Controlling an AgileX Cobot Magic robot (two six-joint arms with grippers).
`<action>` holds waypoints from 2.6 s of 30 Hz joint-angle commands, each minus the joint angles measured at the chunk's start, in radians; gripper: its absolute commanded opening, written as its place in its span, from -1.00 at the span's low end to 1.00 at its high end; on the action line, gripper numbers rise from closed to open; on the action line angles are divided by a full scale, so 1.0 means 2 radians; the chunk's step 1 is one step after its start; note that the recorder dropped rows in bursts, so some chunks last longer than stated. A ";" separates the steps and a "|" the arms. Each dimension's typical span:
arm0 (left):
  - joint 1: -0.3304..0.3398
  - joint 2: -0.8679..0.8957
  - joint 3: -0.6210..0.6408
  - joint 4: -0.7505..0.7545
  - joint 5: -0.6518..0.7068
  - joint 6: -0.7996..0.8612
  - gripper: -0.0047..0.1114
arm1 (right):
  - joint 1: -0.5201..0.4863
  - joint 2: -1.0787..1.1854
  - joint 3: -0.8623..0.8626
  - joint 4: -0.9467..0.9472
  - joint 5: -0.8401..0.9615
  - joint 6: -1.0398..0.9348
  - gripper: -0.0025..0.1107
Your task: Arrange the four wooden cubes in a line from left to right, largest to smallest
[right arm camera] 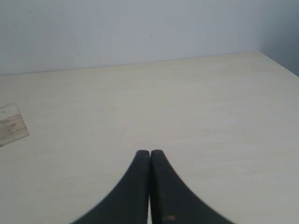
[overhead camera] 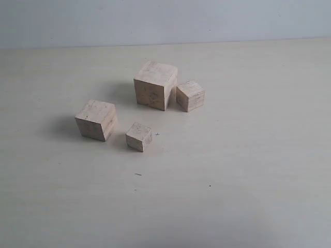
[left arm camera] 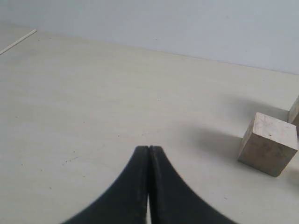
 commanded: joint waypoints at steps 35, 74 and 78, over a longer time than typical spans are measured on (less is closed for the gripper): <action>-0.003 -0.003 0.001 0.002 -0.005 0.002 -0.92 | 0.001 0.007 -0.127 0.123 -0.233 0.038 -0.96; -0.003 -0.003 0.001 0.002 -0.005 0.002 -0.92 | 0.144 0.904 -0.724 0.272 0.102 -0.448 -0.96; -0.003 -0.003 0.001 0.002 -0.005 0.002 -0.92 | 0.144 0.921 -0.725 0.328 0.072 -0.517 -0.96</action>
